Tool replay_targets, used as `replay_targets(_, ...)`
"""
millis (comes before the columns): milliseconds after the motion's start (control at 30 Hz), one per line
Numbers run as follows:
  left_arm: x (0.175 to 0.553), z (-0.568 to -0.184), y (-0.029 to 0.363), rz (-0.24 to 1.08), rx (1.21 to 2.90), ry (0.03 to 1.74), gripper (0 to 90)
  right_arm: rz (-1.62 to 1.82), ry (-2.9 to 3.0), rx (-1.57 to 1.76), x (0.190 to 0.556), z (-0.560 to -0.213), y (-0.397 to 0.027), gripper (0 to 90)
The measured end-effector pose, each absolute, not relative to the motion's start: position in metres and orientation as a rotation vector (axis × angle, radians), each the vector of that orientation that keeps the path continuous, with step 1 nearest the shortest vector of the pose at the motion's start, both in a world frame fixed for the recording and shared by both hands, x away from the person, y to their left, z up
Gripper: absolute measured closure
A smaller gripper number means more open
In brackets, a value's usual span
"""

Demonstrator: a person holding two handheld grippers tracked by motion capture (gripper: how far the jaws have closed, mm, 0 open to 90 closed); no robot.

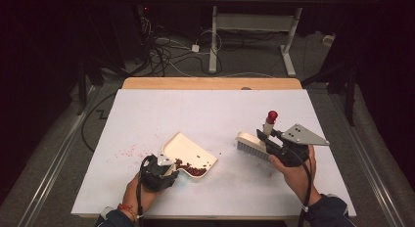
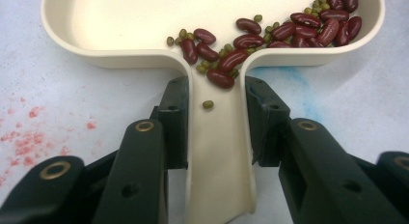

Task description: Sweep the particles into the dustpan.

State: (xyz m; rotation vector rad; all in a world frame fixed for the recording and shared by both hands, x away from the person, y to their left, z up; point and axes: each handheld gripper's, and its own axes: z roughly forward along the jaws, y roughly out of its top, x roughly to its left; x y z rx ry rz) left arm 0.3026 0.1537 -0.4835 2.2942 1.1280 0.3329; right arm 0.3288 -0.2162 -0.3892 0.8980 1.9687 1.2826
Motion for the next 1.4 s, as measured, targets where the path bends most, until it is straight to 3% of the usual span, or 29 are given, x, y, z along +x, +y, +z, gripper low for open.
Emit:
replay_targets(500, 0.296, -0.479, 0.143, 0.362, 2.342, 1.093, 63.3, 1.230, 2.050, 0.796, 0.326, -0.404, -0.146, 69.8)
replay_targets(1033, 0.298, -0.480, 0.144, 0.348, 2.342, 1.092, 63.3, 1.383, 2.065, 0.736, 0.310, -0.386, -0.145, 70.0)
replay_targets(1400, 0.298, -0.481, 0.144, 0.337, 2.329, 1.101, 63.4, 1.328, 2.075, 0.727, 0.319, -0.405, -0.114, 70.0)
